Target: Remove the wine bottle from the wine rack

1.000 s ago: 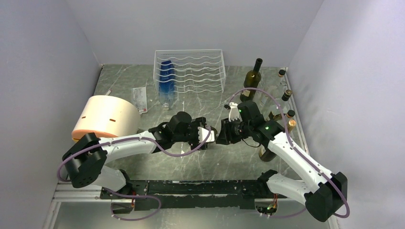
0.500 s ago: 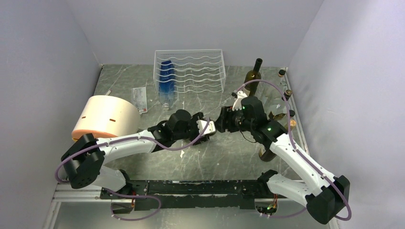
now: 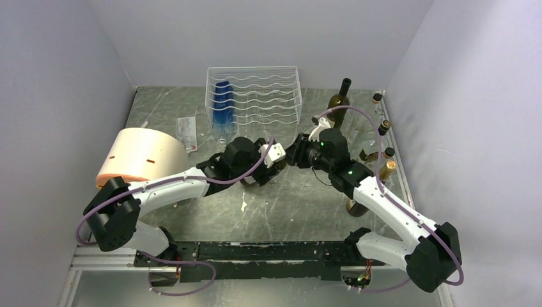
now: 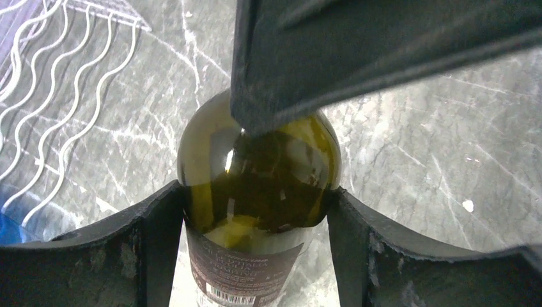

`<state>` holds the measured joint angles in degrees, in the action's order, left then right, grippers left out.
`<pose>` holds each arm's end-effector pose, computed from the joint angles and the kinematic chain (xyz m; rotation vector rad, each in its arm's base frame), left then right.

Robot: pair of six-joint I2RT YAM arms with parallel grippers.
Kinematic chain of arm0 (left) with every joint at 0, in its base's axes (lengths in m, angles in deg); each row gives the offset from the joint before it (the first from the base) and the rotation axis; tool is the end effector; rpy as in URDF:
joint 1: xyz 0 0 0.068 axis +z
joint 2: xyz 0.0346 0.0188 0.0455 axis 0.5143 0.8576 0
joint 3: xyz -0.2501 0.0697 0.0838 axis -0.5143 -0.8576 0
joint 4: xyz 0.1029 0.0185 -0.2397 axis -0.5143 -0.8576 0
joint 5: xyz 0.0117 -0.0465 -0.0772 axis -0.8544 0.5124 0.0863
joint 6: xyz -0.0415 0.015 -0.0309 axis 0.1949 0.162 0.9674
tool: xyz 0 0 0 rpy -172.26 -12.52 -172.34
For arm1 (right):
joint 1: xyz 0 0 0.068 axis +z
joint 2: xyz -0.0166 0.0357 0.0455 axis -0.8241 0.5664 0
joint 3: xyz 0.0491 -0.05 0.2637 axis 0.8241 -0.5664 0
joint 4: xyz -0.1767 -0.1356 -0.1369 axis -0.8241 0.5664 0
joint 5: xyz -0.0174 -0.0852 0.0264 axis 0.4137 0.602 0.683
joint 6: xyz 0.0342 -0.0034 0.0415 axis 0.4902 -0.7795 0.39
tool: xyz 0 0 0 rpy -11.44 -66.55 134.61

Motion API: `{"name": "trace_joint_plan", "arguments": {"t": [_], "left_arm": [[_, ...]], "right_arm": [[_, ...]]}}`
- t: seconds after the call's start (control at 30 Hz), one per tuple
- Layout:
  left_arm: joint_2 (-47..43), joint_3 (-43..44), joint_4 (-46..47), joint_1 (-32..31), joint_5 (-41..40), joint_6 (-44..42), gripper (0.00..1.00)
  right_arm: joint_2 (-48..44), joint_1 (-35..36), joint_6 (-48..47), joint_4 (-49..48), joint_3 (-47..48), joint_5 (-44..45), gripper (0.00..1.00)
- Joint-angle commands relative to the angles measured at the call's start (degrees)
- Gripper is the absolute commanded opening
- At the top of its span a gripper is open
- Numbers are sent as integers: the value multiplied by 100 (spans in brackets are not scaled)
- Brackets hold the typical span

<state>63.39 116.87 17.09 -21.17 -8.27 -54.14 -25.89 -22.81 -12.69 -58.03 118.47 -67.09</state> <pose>0.1949 -0.2562 0.2503 1.1792 1.6534 -0.5072 0.2022 0.1367 0.2874 -0.0804 2.1111 0.8929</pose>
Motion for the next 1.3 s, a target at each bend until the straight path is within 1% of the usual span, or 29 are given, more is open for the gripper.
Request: {"name": "trace_joint_plan", "arguments": {"t": [0.0, 0.03, 0.07, 0.1, 0.13, 0.23, 0.27, 0.4, 0.57, 0.67, 0.77, 0.9, 1.07, 1.27], "left_arm": [[-76, 441, 430, 22, -11, 273, 40], [-91, 465, 419, 32, -64, 333, 53], [-130, 471, 419, 41, -63, 368, 64], [-160, 464, 429, 54, -17, 388, 93], [-201, 446, 457, 67, -4, 412, 99], [-312, 417, 525, 103, -84, 477, 100], [-350, 413, 535, 112, -125, 490, 100], [-552, 379, 607, 163, -479, 558, 100], [-647, 330, 697, 395, -1367, 848, 99], [-562, 419, 606, 732, -1373, 1169, 99], [-510, 491, 534, 1035, -1163, 1408, 99], [-473, 506, 493, 1117, -1345, 1320, 98], [-494, 540, 432, 1120, -1408, 1191, 97], [-541, 515, 460, 1136, -1493, 1151, 97]], "right_arm": [[189, -8, 89, -330, 106, 47, 29], [208, -6, 56, -265, 178, 107, 23], [207, -8, 3, -179, 250, 199, 17], [203, -8, -55, -28, 366, 303, 12], [180, -9, -132, 107, 478, 400, 9], [149, -8, -415, 614, 899, 912, 1], [122, -8, -499, 784, 1028, 1130, 0], [2, -16, -786, 1236, 1510, 2069, 0], [75, -83, -946, 1753, 2113, 3326, 0], [333, -355, -954, 2043, 2557, 3862, 0], [646, -810, -1036, 2117, 2917, 3871, 0], [1067, -1219, -1142, 2067, 3300, 3788, 0], [1544, -1457, -1185, 2227, 3635, 3893, 0], [1728, -1581, -1233, 2321, 3602, 3955, 0]]}}
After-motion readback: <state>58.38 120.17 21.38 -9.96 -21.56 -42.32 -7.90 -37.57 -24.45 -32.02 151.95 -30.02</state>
